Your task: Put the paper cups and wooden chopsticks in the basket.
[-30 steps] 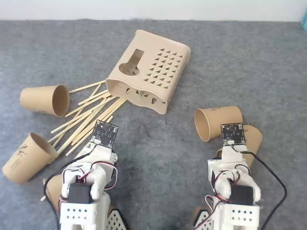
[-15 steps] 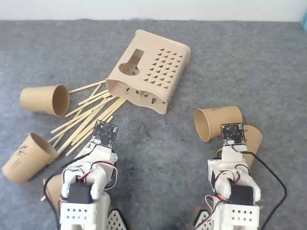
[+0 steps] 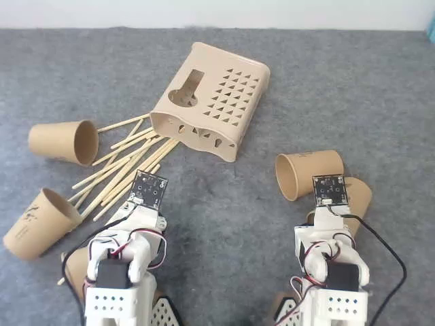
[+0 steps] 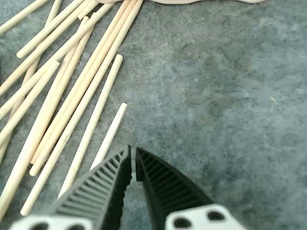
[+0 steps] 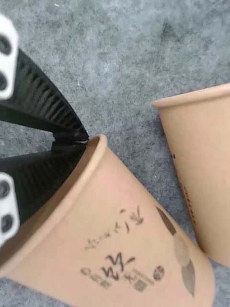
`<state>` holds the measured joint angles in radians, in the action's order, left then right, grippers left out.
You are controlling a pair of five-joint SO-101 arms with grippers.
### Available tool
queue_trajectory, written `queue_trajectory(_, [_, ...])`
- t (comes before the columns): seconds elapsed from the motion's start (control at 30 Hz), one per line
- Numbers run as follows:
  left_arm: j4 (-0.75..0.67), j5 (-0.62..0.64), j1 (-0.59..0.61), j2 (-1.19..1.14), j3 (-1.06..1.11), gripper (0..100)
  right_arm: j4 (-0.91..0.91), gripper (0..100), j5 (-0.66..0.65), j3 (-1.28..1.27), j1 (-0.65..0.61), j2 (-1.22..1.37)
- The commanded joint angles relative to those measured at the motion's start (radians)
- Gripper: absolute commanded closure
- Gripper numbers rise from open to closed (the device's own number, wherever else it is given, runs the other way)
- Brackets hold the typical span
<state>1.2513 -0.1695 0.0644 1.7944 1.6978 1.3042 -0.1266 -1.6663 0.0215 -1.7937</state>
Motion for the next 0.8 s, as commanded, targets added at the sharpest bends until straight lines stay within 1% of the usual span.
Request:
queue_trajectory(0.0, [0.006, -0.008, 0.006, 0.014, -0.013, 99, 0.005, 99.2, 0.006, -0.017, 0.008, -0.019])
queue_trajectory(0.77, [0.006, -0.005, -0.002, 0.014, -0.013, 99, -0.001, 99.2, 0.012, -0.017, 0.005, -0.019])
